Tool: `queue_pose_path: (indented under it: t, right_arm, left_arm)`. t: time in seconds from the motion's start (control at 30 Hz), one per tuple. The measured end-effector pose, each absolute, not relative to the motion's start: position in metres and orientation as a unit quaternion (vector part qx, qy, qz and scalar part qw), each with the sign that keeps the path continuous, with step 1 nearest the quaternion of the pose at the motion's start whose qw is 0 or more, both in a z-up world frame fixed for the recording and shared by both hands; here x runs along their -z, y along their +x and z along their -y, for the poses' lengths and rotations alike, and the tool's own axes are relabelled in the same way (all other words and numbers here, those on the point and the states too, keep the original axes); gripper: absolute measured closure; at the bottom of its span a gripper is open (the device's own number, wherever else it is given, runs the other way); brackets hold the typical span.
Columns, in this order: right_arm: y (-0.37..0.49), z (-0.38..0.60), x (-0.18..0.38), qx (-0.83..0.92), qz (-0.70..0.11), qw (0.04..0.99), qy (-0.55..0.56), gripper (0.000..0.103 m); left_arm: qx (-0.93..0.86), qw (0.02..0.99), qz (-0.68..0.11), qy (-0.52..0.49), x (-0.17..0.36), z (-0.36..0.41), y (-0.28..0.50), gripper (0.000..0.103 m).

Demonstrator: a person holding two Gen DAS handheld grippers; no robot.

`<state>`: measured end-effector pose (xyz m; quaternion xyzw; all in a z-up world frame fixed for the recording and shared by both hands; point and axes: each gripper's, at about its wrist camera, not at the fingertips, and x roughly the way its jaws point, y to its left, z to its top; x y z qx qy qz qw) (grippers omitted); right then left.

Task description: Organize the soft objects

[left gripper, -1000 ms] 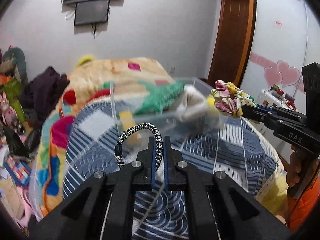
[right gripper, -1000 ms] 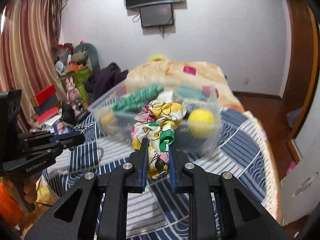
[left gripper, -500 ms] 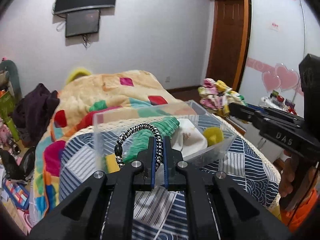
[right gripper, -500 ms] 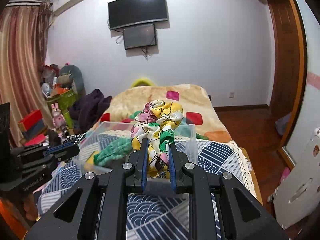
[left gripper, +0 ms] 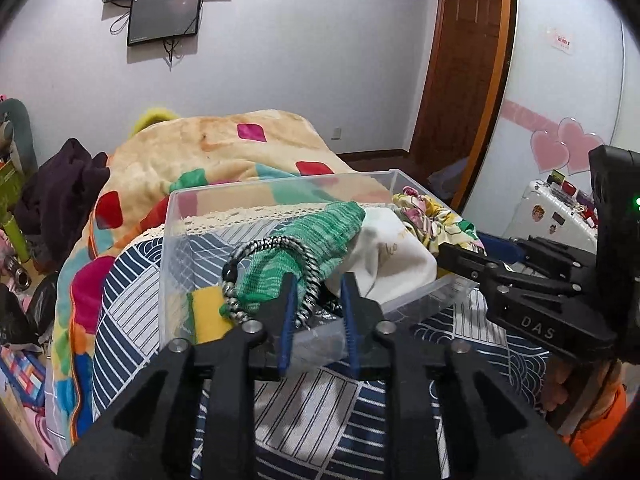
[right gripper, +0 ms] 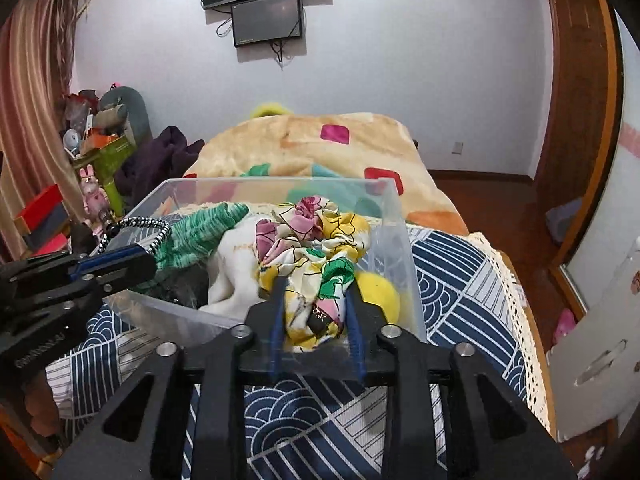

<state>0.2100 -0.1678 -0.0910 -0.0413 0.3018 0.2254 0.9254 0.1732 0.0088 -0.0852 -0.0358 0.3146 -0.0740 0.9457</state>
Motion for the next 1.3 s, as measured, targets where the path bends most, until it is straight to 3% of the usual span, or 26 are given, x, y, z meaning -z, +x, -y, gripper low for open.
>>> queue_pose_path:
  t: [0.13, 0.77, 1.0, 1.2, 1.3]
  right_arm:
    - [0.205, 0.175, 0.082, -0.223, -0.291, 0.93, -0.035, 0.043]
    - [0.142, 0.198, 0.005, -0.266, -0.161, 0.95, -0.006, 0.042]
    - [0.123, 0.2, -0.009, -0.268, -0.118, 0.956, -0.003, 0.026]
    - [0.118, 0.198, -0.009, -0.267, -0.103, 0.958, 0.001, 0.017]
    - [0.117, 0.198, -0.008, -0.266, -0.1, 0.959, 0.004, 0.008]
  left_arm:
    - [0.071, 0.948, -0.307, -0.045, 0.082, -0.013, 0.163, 0.079]
    - [0.046, 0.982, -0.173, -0.053, 0.002, -0.012, 0.084, 0.074]
    - [0.041, 0.989, -0.132, -0.051, -0.016, -0.008, 0.058, 0.038]
    - [0.032, 0.992, -0.112, -0.048, -0.021, -0.006, 0.044, 0.02]
    - [0.029, 0.993, -0.107, -0.047, -0.021, -0.005, 0.039, 0.01]
